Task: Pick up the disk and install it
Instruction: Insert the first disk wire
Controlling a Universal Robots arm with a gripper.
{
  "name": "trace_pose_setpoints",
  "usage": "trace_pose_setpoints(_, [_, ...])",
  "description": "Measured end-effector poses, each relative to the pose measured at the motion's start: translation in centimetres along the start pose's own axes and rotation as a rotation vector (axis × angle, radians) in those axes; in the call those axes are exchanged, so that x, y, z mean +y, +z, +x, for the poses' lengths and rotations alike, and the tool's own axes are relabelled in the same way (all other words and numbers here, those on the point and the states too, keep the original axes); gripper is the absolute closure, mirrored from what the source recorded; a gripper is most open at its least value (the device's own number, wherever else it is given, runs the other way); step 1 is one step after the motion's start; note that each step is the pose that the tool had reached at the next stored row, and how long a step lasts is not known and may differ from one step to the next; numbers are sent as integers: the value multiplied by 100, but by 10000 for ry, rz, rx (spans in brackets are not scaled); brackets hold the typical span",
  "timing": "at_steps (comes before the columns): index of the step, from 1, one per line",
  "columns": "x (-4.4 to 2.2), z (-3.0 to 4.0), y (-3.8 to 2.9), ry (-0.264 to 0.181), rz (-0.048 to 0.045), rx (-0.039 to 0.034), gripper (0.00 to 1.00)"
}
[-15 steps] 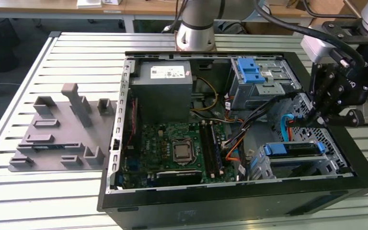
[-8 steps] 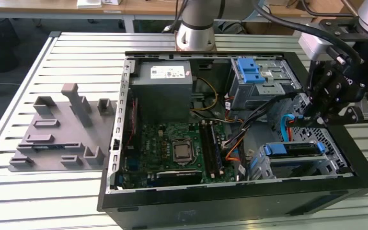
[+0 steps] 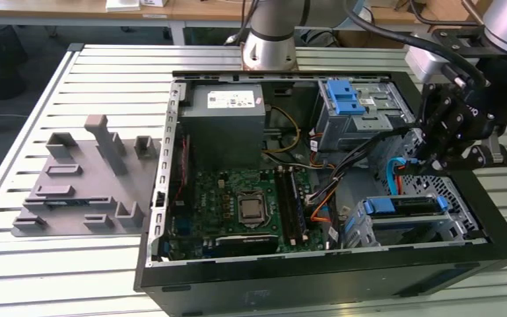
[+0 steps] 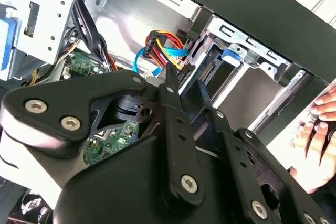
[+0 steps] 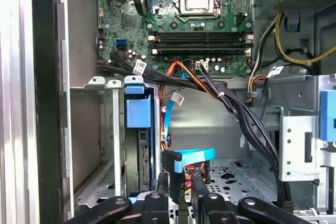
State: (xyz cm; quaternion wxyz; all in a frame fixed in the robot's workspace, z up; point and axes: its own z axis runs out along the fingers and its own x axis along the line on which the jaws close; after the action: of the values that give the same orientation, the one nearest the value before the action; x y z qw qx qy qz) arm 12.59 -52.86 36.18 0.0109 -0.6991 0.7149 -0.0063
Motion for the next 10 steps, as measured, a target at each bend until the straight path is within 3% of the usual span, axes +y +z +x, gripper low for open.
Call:
trace_pose_setpoints(7, [0, -29, 44, 2, 7, 274, 71])
trace_pose_setpoints(9, [-2, -37, 47, 5, 9, 357, 82])
trace_pose_setpoints(10, [-2, -39, 49, 7, 10, 390, 84])
